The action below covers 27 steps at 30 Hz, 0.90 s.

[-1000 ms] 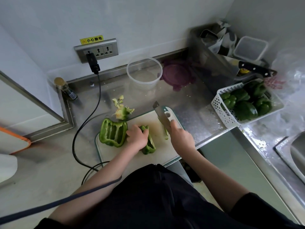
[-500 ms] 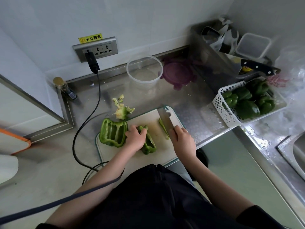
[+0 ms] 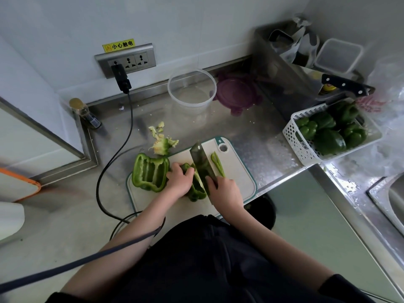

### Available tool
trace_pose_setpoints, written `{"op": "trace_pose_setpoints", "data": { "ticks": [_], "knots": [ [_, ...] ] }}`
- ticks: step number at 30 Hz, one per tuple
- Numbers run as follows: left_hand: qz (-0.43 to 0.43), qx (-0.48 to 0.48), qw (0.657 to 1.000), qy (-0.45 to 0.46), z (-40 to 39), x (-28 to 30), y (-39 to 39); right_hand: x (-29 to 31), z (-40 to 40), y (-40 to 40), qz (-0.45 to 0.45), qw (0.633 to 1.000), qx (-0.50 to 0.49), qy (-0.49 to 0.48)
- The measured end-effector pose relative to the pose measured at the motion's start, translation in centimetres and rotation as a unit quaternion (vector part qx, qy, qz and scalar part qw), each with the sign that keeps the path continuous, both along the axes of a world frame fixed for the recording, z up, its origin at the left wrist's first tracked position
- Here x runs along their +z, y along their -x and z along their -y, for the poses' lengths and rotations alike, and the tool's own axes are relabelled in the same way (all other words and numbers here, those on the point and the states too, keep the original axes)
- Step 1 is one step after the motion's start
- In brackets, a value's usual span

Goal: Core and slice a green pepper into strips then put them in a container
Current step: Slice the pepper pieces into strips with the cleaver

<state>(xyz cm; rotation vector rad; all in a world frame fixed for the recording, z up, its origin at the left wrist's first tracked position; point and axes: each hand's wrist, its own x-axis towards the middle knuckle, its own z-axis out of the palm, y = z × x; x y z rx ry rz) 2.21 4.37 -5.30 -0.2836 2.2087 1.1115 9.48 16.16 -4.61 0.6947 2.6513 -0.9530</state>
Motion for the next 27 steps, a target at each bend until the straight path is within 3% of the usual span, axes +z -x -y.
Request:
{"op": "trace_pose_setpoints", "data": {
  "ticks": [8,27],
  "knots": [
    [0.004,0.0,1.0,0.008,-0.3,-0.3,0.2,-0.3,0.9,0.0,0.007,0.998,0.041,-0.039],
    [0.007,-0.002,1.0,0.003,-0.6,-1.0,0.7,-1.5,1.4,0.7,0.043,0.998,0.04,-0.021]
  ]
}}
